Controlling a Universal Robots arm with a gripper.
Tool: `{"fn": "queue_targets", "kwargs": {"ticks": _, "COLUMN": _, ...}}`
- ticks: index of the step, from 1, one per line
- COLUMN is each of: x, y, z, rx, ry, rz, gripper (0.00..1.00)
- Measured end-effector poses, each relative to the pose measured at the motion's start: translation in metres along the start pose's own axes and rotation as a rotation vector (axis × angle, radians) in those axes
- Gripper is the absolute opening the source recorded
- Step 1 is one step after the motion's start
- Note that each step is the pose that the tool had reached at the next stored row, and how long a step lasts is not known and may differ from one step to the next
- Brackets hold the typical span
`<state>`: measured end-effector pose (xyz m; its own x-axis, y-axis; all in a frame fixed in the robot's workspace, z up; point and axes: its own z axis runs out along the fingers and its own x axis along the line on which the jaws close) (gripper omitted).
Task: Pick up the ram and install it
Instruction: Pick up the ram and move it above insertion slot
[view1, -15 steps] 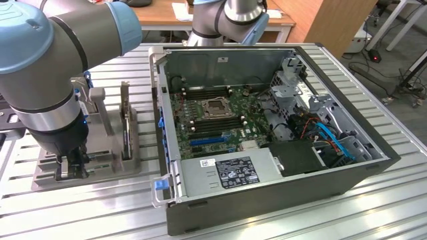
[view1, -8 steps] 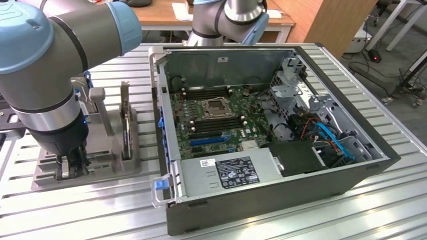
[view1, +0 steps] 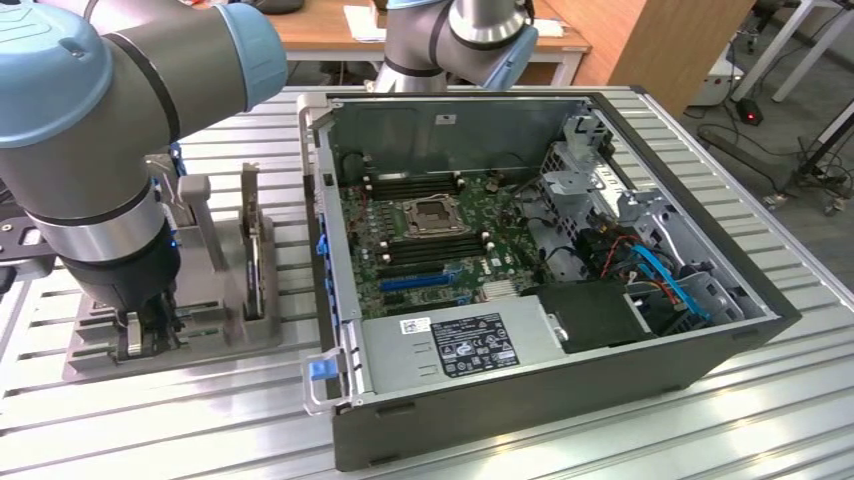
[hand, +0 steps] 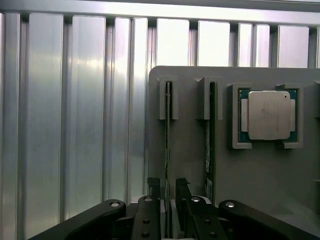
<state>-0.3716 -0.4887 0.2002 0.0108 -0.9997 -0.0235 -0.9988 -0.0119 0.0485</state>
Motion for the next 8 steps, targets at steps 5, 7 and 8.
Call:
{"fn": "queue_targets", "kwargs": {"ticks": 5, "x": 0.0, "y": -0.0001, "z": -0.0002, "rx": -0.0001, "ry": 0.0001, "rz": 0.0, "gripper": 0.26}}
{"fn": "queue_targets", "kwargs": {"ticks": 7, "x": 0.0, "y": -0.0001, "z": -0.0013, "rx": -0.0001, "ry": 0.0001, "rz": 0.0, "gripper": 0.26}}
{"fn": "queue_targets", "kwargs": {"ticks": 8, "x": 0.0, "y": 0.0, "z": -0.0023, "rx": -0.0001, "ry": 0.0, "rz": 0.0, "gripper": 0.26}}
